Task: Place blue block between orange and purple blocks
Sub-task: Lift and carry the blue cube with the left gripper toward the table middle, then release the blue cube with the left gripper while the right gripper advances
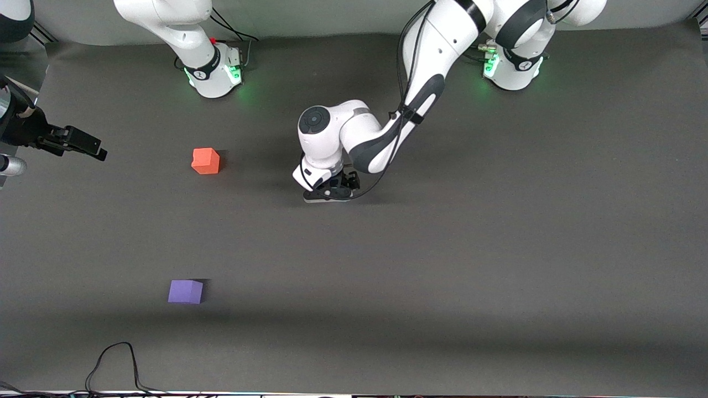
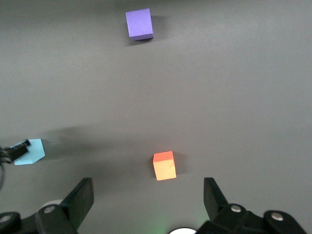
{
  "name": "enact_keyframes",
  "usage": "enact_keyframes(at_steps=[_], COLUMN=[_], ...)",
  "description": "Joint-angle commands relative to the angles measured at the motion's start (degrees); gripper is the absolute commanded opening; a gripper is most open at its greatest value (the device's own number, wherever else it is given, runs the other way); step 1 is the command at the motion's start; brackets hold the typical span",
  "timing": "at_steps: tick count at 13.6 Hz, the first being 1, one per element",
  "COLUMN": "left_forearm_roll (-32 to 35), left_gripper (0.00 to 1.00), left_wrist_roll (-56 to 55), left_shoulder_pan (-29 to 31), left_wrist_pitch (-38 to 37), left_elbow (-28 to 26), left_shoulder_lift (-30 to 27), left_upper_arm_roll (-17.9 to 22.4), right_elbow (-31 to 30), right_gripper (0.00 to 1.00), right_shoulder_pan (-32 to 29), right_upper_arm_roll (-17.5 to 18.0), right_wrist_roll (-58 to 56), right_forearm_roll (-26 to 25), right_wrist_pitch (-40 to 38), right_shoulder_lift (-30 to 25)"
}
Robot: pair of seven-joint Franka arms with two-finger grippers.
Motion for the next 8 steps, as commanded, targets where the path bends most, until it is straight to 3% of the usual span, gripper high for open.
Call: enact_keyframes(at_steps=[1,4,8], left_forearm_roll=[-3.24,-12.39,-15.83], left_gripper=[1.0,1.0,1.0], left_wrist_roll=[4.97,16.91,32.63], left_shoulder_pan=[6.91,16.66,30.54], left_wrist_pitch=[-9.14,-17.24,-30.94], left_elbow=[-0.9,-5.63,-8.02], left_shoulder_lift=[-9.13,-21.07,-32.42], left_upper_arm_roll=[-2.07,-2.08,-2.08], right_elbow=[1.62,2.15,6.62], right_gripper=[1.0,1.0,1.0], right_shoulder_pan=[2.54,2.54,5.51], right_upper_arm_roll=[0.17,0.26,1.49], right_wrist_roll=[1.66,1.06,4.29], right_forearm_roll=[0.15,0.77,2.17], right_wrist_pitch=[-0.48,-0.48,-0.3], right_shoulder_lift=[2.51,3.39,7.25])
